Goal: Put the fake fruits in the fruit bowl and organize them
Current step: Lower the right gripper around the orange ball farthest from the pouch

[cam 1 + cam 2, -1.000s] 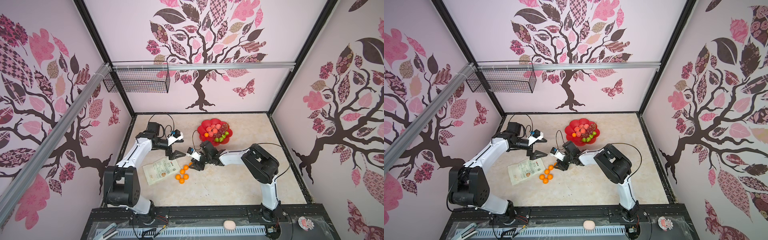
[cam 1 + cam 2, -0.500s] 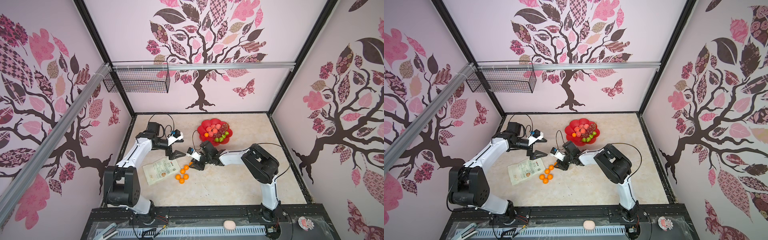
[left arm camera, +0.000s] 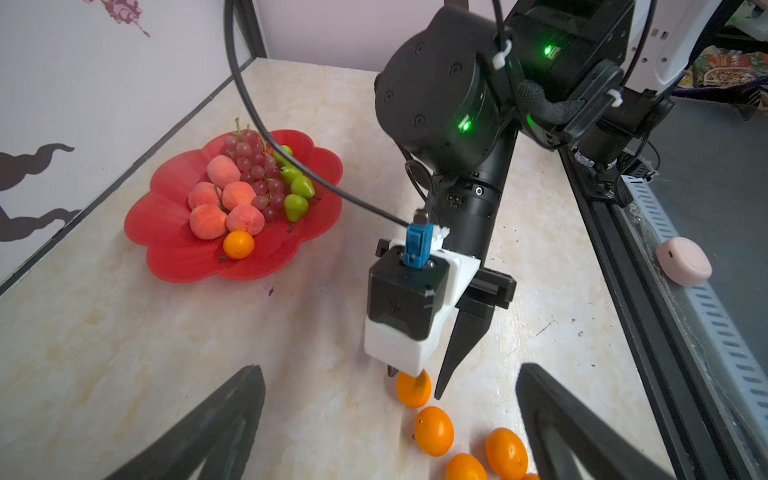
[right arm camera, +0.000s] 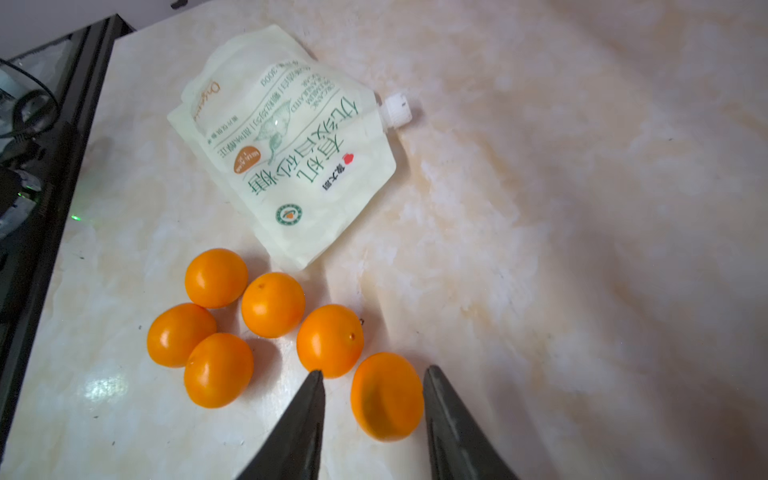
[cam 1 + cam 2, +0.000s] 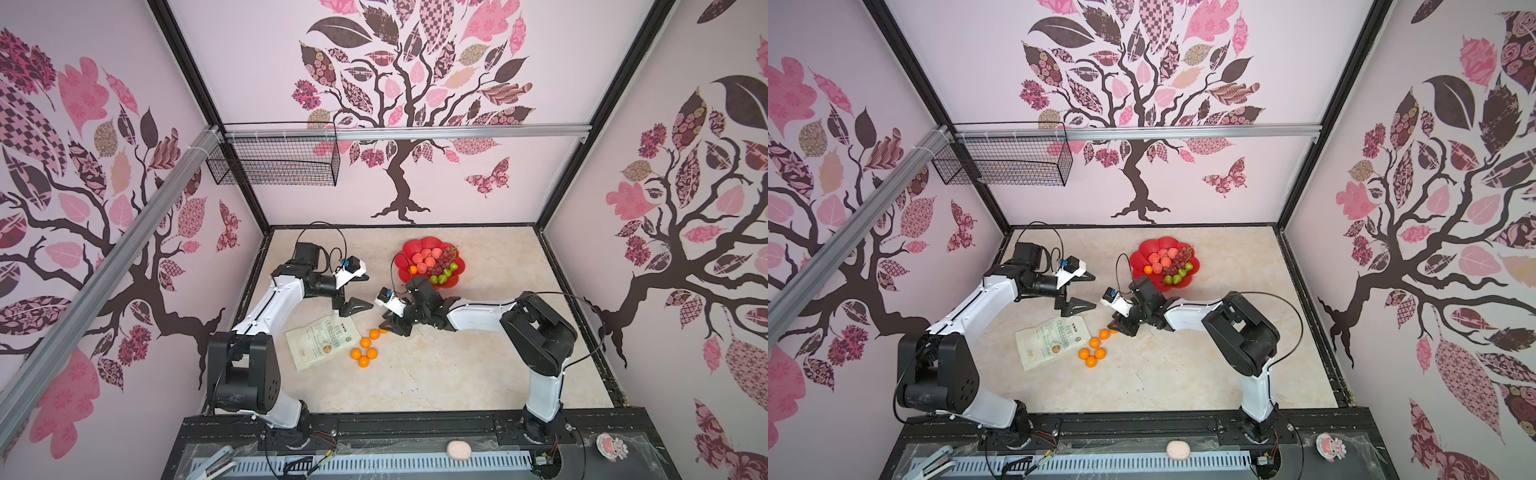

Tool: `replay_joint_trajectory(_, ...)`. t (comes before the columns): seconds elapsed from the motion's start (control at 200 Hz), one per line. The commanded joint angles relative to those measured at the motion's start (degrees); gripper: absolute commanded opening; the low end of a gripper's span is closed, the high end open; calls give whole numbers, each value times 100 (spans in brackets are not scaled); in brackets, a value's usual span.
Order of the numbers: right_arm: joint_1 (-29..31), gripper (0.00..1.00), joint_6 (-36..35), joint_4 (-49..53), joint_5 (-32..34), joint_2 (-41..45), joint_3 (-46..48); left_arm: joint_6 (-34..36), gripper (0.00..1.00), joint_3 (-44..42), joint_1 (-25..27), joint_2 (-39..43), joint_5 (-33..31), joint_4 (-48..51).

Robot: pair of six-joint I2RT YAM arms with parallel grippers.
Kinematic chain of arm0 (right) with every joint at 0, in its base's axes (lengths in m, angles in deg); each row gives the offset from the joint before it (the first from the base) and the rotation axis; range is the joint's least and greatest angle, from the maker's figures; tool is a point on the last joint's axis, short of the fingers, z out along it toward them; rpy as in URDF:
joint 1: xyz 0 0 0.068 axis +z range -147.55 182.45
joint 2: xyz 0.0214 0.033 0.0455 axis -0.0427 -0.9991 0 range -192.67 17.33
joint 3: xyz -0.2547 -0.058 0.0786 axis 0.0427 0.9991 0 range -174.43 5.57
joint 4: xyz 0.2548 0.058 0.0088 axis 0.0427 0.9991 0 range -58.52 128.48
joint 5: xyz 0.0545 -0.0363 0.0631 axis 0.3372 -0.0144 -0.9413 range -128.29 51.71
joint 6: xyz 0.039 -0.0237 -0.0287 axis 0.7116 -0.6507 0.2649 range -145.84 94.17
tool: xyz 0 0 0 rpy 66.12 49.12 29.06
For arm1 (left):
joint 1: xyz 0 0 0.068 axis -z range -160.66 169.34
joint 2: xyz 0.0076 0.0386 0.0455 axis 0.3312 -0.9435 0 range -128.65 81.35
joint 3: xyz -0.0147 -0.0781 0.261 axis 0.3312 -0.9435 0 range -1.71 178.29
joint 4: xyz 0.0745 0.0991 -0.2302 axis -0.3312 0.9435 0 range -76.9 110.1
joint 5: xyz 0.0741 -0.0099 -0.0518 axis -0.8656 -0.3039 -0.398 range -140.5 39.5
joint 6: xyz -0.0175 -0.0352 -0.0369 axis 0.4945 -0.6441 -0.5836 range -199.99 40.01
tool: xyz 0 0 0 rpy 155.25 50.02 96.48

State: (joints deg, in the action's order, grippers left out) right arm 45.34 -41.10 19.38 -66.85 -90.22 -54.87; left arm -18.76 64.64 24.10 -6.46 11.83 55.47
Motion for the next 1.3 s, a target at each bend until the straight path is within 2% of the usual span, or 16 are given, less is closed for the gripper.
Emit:
replay_joint_trajectory(0.0,-77,44,-6,32,-42,348,85,-129,98,-105,-20,79,239,-159)
replay_joint_trajectory(0.405,-17,57,-666,503,126,-10,1,-148,98,-113,-23,46,190,-159)
replay_joint_trajectory(0.76,70,60,-833,480,324,-230,145,-148,98,-121,-22,23,114,-152)
replay_joint_trajectory(1.29,185,59,-917,412,650,-510,189,-72,98,-112,-20,-15,24,-84)
